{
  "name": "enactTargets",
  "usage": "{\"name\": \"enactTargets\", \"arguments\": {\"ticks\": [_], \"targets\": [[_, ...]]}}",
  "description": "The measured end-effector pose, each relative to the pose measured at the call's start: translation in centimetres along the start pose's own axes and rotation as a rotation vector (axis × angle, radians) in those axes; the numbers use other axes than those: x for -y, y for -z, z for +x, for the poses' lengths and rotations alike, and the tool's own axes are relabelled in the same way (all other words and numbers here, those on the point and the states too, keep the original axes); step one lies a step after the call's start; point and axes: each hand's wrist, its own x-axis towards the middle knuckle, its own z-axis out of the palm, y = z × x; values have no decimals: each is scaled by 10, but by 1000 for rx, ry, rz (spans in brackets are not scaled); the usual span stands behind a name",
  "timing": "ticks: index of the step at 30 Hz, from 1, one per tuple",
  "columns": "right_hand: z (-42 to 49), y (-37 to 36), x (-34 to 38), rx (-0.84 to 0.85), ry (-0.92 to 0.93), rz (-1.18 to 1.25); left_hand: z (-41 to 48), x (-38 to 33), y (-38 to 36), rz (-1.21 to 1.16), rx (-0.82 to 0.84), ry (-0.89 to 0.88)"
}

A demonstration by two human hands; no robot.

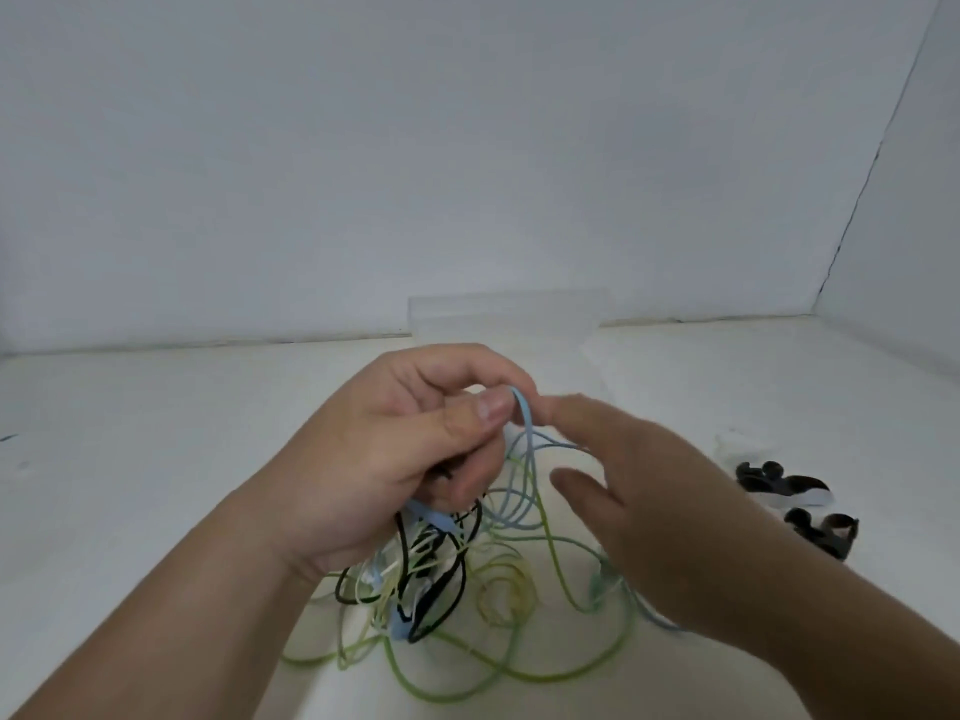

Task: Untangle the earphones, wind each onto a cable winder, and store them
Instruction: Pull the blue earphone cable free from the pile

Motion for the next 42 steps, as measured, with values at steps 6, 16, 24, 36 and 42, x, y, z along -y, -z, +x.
{"name": "enactTargets", "arguments": {"ticks": [6,16,24,36,42], "targets": [[5,-8,-4,131,-83,-63,-3,-5,6,-32,39,40],[10,11,-17,-262,-277,152,10,-4,20,248,-915,174],[12,37,-30,-861,-515,951,4,2,42,427,-1297,231],[16,47,-15,-519,-502,1580,8,8,41,788,-1127,231],[13,33,-2,-319,-398,1389,4,1,-3,807,-485,-82]]}}
